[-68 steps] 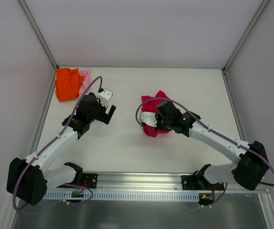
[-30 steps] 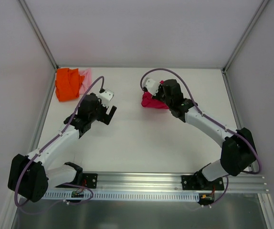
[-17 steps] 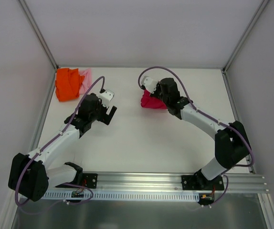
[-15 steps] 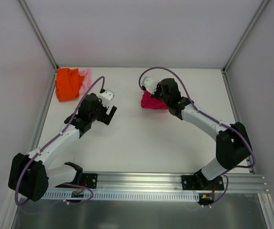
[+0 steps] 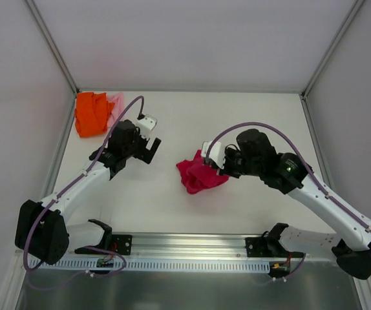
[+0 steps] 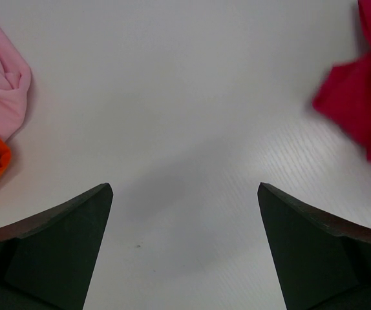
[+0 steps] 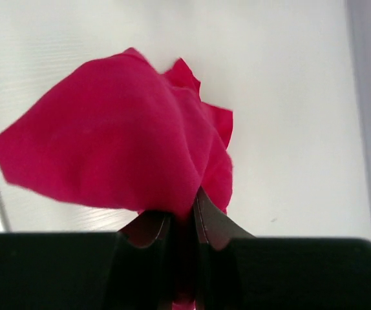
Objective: Fold and stack the t-shirts
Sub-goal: Fold the long partially folded tshirt into a neat square
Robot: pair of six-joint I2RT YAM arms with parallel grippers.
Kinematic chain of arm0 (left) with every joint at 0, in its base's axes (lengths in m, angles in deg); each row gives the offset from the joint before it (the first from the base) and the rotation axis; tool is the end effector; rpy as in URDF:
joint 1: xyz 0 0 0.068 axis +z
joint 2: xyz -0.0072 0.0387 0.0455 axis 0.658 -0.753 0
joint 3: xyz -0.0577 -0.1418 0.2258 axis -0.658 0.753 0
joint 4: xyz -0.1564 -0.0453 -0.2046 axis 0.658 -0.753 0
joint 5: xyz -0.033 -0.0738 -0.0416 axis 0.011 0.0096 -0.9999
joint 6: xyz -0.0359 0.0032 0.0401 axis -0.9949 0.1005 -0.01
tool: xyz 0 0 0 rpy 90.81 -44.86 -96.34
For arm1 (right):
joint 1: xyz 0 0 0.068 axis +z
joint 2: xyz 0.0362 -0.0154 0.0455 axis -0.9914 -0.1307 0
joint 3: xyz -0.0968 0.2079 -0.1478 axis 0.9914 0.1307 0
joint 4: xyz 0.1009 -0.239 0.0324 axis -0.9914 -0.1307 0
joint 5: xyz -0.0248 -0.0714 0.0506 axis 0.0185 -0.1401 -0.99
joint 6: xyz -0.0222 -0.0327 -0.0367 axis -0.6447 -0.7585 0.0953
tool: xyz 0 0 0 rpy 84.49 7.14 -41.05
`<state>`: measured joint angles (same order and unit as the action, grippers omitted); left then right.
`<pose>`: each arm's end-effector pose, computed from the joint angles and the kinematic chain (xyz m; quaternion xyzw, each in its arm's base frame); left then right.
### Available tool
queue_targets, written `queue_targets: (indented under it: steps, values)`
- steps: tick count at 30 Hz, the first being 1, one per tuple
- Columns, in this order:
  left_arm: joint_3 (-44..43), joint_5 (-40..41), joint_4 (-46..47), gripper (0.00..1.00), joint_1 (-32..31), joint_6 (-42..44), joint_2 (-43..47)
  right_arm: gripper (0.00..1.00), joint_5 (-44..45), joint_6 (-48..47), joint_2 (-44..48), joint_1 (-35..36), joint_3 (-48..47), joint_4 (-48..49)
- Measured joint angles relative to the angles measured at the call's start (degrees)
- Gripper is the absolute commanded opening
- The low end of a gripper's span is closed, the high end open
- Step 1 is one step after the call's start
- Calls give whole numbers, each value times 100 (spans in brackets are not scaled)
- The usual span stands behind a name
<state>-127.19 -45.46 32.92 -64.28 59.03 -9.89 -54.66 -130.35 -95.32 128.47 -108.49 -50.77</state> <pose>0.2483 -0.1051 0.2691 0.2717 0.8173 -0.0273 0.5073 0.1529 0.1645 0.3798 -0.6781 0.5332 0.0200 0.5054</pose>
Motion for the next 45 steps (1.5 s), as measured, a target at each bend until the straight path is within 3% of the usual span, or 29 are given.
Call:
queue_targets:
  steps: [9, 15, 20, 23, 24, 26, 35, 45]
  values:
    - [-612, -234, -87, 99, 0, 31, -750, 1, -136, 256, 13, 960, -46, -1969]
    - [-1014, -1064, -535, 98, -2, 33, -1207, 1, -133, 181, -136, 1005, 293, -2127]
    - [-1034, -1930, -837, 88, -7, 142, -1207, 1, -118, 4, -330, 1005, 435, -2052]
    - [-1036, -2422, -1165, 43, -39, 254, -1145, 1, -111, -70, -374, 1005, 435, -1923]
    - [-1049, -2549, -1303, 10, -68, 332, -1119, 1, -105, -90, -374, 1005, 435, -1882]
    - [-1099, -2741, -1565, 0, -175, 516, -1095, 1, -85, -120, -374, 1005, 435, -1797]
    - [-1084, -2933, -2162, 0, -951, 1110, -1080, 1, 76, -280, -417, 1005, 444, -1390]
    - [-1016, -3150, -2212, 0, -1165, 1215, -1211, 1, 522, -439, -811, 1005, 804, -234]
